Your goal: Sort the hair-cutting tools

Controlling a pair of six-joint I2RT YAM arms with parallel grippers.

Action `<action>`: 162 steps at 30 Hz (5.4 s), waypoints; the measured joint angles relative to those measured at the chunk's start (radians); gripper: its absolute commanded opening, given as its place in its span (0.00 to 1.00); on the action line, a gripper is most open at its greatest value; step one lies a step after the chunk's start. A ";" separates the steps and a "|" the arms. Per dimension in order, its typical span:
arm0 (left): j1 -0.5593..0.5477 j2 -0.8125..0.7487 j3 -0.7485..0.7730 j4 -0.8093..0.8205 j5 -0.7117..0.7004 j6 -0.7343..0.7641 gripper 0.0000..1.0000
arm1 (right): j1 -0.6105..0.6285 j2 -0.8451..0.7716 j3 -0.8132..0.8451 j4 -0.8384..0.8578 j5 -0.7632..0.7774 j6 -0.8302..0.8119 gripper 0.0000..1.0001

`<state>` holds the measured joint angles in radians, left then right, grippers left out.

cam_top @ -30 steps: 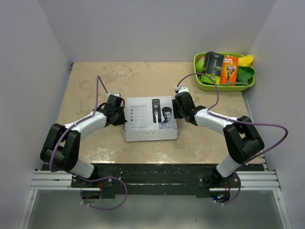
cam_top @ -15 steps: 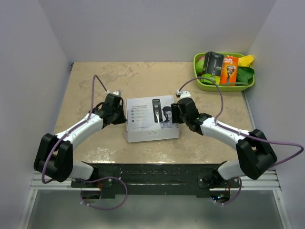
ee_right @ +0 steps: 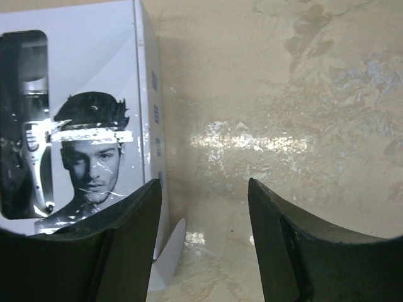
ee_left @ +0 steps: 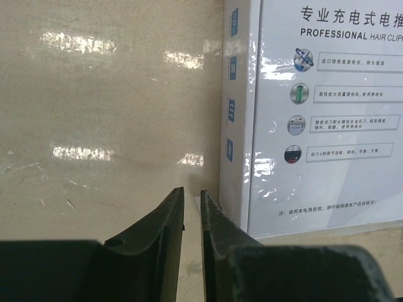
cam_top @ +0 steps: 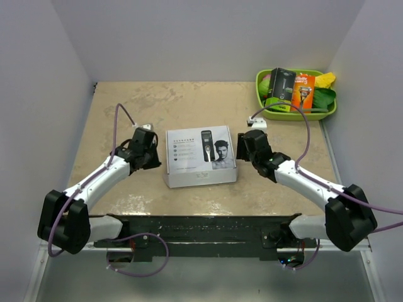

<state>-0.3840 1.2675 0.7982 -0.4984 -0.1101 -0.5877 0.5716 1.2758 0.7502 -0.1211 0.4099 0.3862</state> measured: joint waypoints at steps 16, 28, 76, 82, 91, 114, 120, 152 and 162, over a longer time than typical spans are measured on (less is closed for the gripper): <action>0.002 0.114 -0.051 0.064 0.081 -0.002 0.21 | -0.055 0.195 0.016 -0.050 -0.080 0.036 0.55; 0.002 0.132 -0.063 0.103 0.134 -0.003 0.21 | -0.064 0.240 0.019 -0.027 -0.171 0.042 0.50; -0.024 0.131 -0.126 0.124 0.190 -0.030 0.20 | -0.033 0.191 -0.016 -0.163 -0.314 0.093 0.44; -0.024 0.131 -0.126 0.124 0.190 -0.030 0.20 | -0.033 0.164 -0.016 -0.175 -0.335 0.101 0.44; -0.024 0.131 -0.127 0.124 0.190 -0.029 0.20 | -0.033 0.154 -0.029 -0.169 -0.354 0.131 0.43; -0.023 0.124 -0.135 0.116 0.189 -0.029 0.20 | -0.033 0.150 -0.055 -0.142 -0.397 0.167 0.42; -0.022 0.115 -0.135 0.112 0.202 -0.029 0.20 | -0.033 0.150 -0.064 -0.131 -0.402 0.177 0.42; -0.016 0.044 -0.142 0.060 0.231 -0.027 0.20 | 0.007 0.129 -0.072 -0.138 -0.393 0.200 0.42; -0.016 0.044 -0.142 0.060 0.228 -0.020 0.19 | 0.008 0.132 -0.093 -0.109 -0.397 0.229 0.42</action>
<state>-0.3996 1.3113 0.6559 -0.4381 0.1177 -0.6079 0.5800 1.4078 0.6571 -0.2302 0.0124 0.6155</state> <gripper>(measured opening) 0.193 0.417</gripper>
